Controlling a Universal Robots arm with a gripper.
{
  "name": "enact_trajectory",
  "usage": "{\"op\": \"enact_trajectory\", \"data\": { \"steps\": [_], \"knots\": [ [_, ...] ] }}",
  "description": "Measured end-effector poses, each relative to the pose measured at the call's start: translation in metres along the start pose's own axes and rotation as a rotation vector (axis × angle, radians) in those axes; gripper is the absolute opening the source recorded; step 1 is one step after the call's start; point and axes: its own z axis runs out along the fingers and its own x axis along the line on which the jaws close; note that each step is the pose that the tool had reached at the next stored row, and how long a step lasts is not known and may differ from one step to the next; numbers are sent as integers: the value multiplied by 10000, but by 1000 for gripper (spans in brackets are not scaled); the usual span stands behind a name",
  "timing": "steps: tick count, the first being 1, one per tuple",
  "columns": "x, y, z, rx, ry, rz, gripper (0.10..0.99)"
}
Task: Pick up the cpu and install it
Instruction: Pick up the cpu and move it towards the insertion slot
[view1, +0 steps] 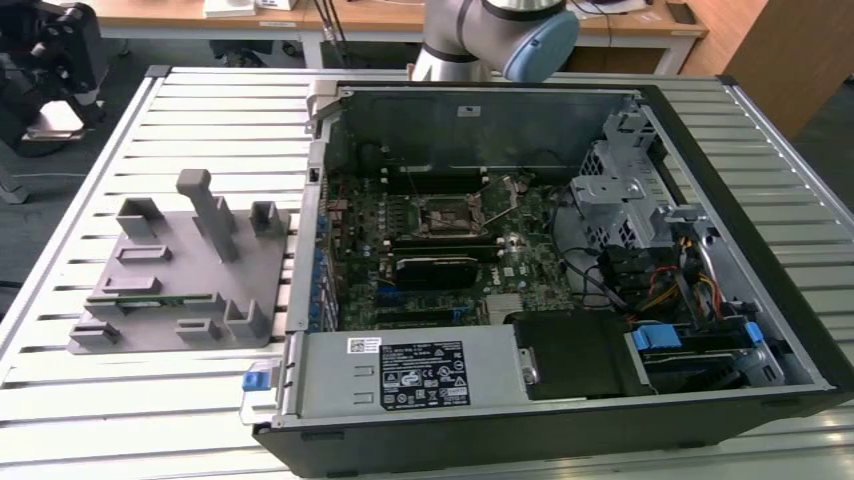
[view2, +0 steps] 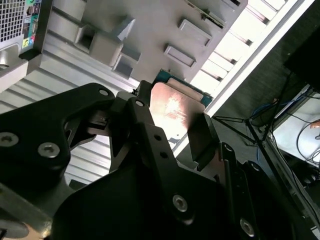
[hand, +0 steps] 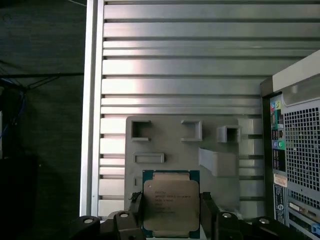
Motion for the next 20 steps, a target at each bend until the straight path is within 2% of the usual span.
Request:
{"op": "enact_trajectory", "data": {
  "steps": [6,20],
  "knots": [
    [-226,17,-1,-45,2,-1,541],
    [-655,106,23,-60,2,-1,541]
  ]
}}
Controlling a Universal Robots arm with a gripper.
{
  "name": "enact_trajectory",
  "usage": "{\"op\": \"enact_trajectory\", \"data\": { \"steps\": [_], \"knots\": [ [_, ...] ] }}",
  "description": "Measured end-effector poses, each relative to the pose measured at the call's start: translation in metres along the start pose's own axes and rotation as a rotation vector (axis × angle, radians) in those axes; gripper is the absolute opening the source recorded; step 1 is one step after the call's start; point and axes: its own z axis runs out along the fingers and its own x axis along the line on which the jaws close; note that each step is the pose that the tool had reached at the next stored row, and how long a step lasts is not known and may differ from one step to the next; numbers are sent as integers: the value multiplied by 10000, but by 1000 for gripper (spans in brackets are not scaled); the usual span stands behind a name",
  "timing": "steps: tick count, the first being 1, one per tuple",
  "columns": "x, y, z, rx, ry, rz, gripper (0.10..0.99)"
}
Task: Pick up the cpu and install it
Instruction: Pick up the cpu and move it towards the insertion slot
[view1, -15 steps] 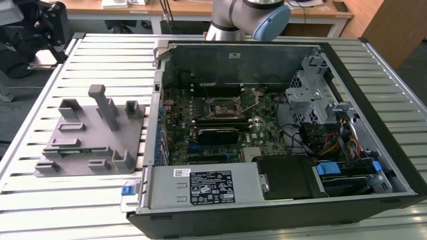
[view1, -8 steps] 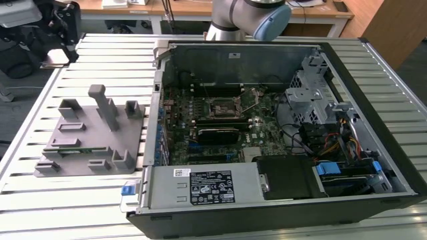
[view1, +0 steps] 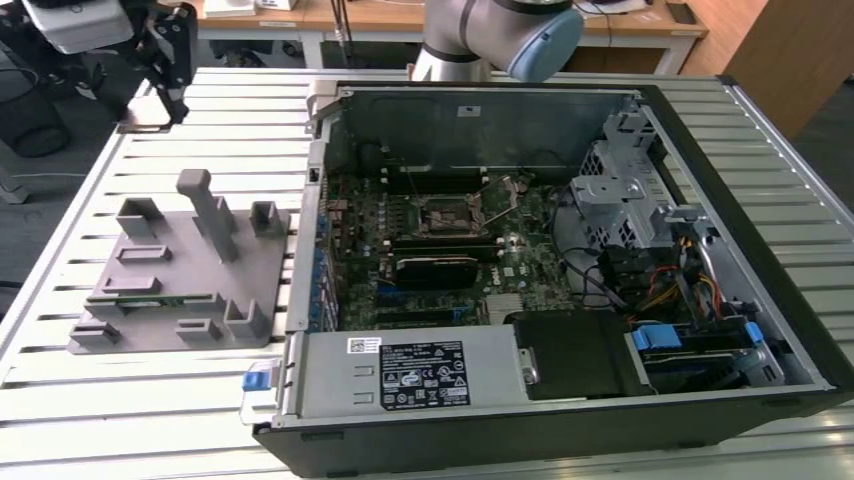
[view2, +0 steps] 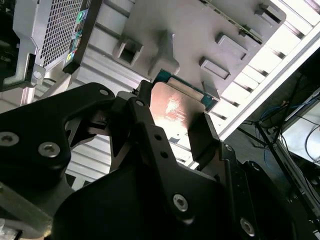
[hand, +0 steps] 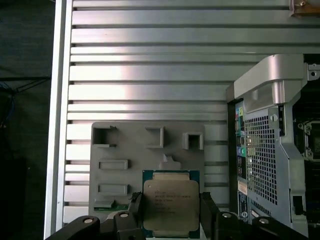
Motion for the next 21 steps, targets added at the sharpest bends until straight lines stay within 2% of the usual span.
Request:
{"op": "enact_trajectory", "data": {
  "steps": [6,21],
  "knots": [
    [-169,24,8,-5,0,1,541],
    [-852,73,46,-16,0,0,541]
  ]
}}
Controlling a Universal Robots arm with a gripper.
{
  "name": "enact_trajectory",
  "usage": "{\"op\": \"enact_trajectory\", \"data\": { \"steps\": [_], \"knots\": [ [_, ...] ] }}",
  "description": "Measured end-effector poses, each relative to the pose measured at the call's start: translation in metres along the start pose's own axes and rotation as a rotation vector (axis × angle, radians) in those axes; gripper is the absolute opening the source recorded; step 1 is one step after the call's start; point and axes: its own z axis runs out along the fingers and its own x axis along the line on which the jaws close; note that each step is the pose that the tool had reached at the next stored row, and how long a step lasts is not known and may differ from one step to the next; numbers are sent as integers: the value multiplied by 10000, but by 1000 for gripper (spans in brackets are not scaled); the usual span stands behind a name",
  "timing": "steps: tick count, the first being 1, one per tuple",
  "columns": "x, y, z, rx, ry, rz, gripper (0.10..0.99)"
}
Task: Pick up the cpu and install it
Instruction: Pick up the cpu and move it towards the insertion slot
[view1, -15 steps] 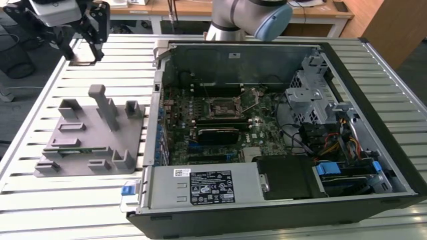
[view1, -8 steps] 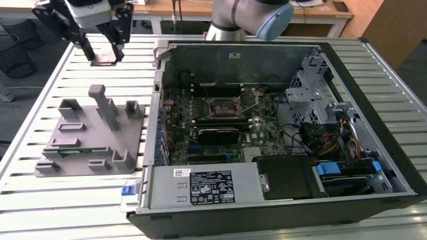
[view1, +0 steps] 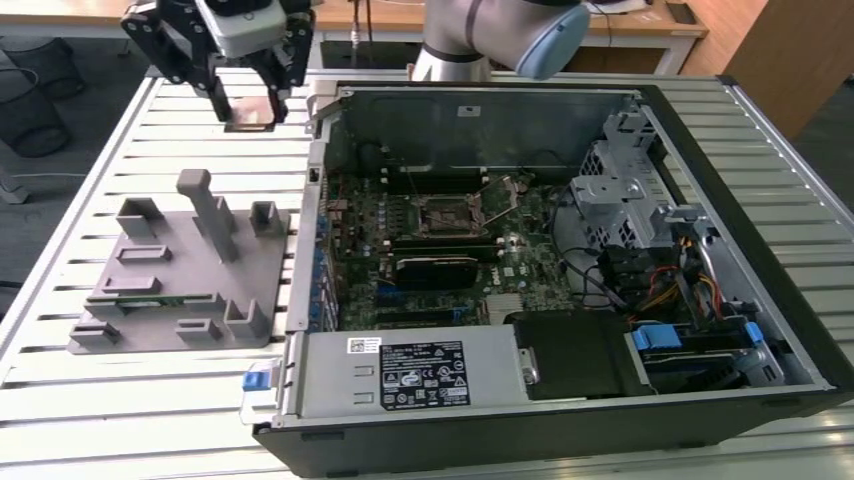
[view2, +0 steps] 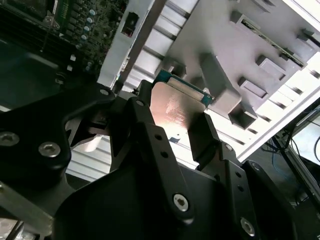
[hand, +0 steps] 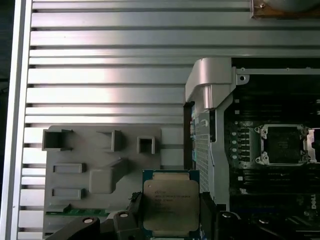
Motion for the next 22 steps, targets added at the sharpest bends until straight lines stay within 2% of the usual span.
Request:
{"op": "enact_trajectory", "data": {
  "steps": [18,22],
  "knots": [
    [-814,44,62,0,0,2,541],
    [-988,77,80,0,0,1,541]
  ]
}}
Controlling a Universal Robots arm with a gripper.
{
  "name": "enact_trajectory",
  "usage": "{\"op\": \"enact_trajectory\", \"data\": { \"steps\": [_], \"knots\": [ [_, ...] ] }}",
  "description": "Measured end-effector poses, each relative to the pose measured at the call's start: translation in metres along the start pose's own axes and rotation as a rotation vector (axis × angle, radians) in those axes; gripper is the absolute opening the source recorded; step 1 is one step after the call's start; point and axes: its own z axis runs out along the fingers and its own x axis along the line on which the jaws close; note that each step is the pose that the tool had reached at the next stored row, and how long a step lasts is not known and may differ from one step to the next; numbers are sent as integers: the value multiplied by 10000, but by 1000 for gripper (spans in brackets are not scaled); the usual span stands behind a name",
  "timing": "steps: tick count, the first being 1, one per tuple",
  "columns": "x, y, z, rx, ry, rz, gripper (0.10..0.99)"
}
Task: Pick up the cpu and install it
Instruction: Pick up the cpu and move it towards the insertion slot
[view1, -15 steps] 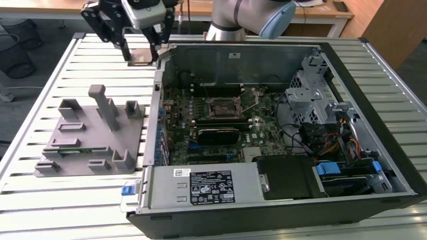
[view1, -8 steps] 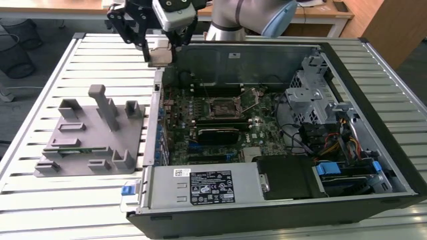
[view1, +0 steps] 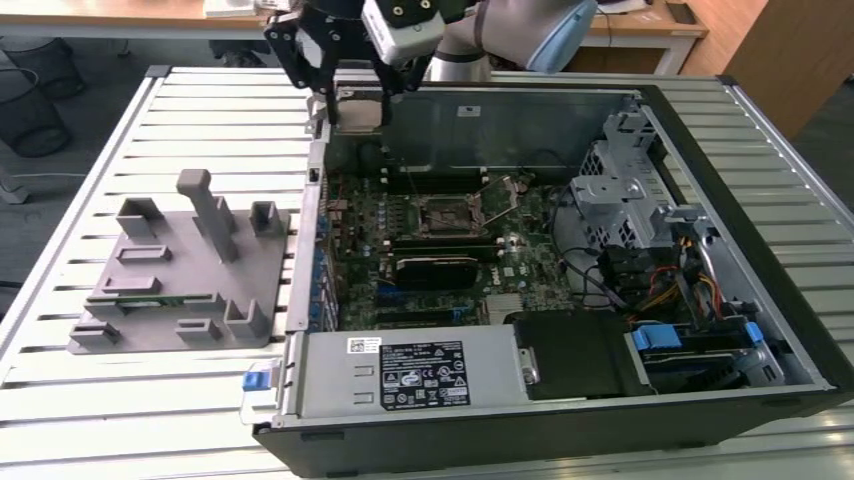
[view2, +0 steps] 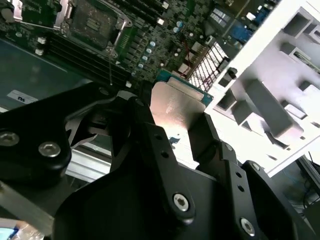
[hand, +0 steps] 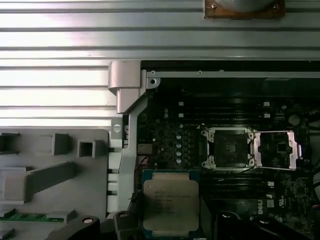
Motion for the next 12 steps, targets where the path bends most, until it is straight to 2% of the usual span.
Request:
{"op": "enact_trajectory", "data": {
  "steps": [5,12],
  "knots": [
    [-192,61,20,0,0,-1,541],
    [-440,109,34,0,0,2,541]
  ]
}}
